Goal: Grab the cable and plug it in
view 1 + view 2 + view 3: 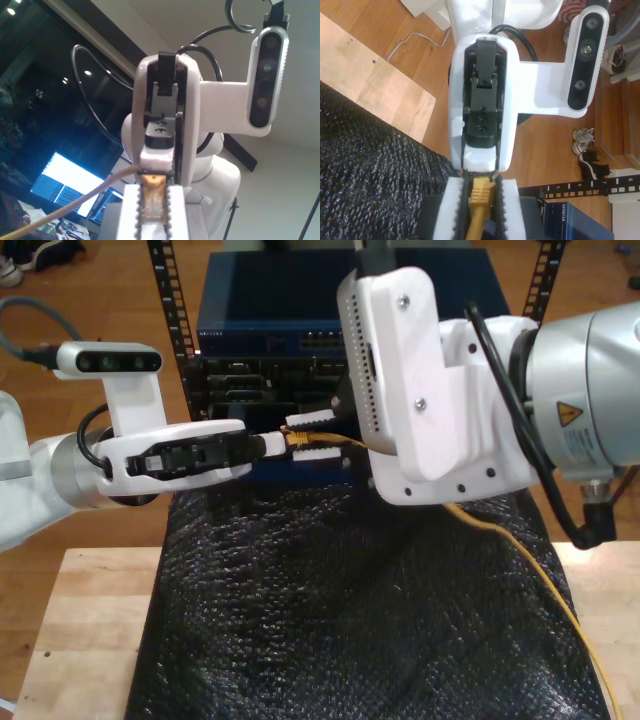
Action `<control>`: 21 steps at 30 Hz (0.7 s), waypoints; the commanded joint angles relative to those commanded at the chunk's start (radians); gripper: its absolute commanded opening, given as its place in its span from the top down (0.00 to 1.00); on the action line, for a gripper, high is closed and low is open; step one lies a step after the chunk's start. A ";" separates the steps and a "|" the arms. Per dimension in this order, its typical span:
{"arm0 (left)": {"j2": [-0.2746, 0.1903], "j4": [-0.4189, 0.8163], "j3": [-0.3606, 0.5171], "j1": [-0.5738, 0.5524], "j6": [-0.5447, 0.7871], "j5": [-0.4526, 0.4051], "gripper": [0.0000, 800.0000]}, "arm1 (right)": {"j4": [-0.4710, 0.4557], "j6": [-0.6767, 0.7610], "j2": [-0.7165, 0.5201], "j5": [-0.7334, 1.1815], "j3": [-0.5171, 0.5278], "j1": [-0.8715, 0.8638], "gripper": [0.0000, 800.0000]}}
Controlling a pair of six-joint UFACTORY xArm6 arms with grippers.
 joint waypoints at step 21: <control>0.011 -0.008 0.002 0.000 0.003 0.037 0.63 | 0.000 0.003 -0.002 -0.034 0.018 0.008 1.00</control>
